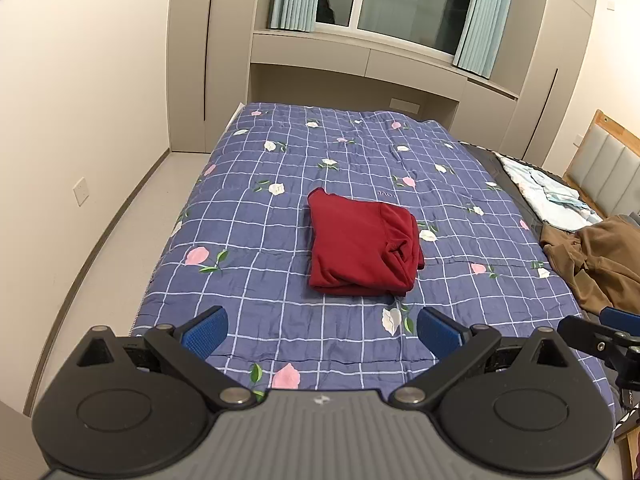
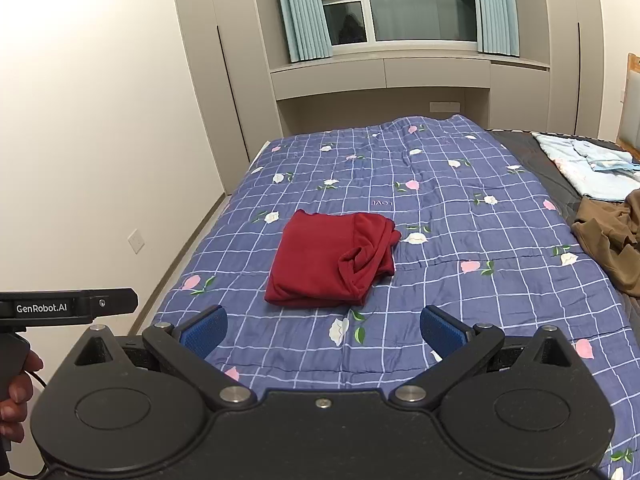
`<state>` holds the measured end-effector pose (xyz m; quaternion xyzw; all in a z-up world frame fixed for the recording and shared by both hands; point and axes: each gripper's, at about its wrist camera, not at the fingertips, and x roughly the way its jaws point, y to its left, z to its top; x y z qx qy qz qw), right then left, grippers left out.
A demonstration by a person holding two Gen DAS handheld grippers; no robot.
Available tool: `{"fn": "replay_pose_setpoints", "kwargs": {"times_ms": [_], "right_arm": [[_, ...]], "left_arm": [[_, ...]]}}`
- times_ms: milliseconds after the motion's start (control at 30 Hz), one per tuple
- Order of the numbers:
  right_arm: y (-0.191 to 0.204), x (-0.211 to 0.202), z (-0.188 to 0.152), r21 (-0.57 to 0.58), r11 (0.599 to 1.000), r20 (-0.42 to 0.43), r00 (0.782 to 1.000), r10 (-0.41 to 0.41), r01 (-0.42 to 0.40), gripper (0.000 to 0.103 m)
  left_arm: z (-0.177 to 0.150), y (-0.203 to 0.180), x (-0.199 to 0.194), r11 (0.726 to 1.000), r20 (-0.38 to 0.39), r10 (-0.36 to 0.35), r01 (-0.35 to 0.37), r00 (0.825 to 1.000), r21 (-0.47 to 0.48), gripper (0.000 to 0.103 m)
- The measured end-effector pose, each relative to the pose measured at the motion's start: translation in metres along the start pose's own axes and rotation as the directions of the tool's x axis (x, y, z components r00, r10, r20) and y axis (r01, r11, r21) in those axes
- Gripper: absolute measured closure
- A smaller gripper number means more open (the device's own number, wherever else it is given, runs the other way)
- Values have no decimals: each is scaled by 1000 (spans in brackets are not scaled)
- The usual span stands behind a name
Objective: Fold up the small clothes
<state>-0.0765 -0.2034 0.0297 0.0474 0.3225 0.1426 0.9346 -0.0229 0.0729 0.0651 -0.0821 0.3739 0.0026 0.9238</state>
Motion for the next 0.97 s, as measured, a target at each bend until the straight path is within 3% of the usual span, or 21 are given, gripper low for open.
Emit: {"fn": "replay_pose_setpoints", "kwargs": {"times_ms": [967], "right_arm": [[-21,35,1,15,1000,-104,995,5,-3,1]], "left_arm": [[5,-17,35,999,-88,-8,11,996,41,1]]}}
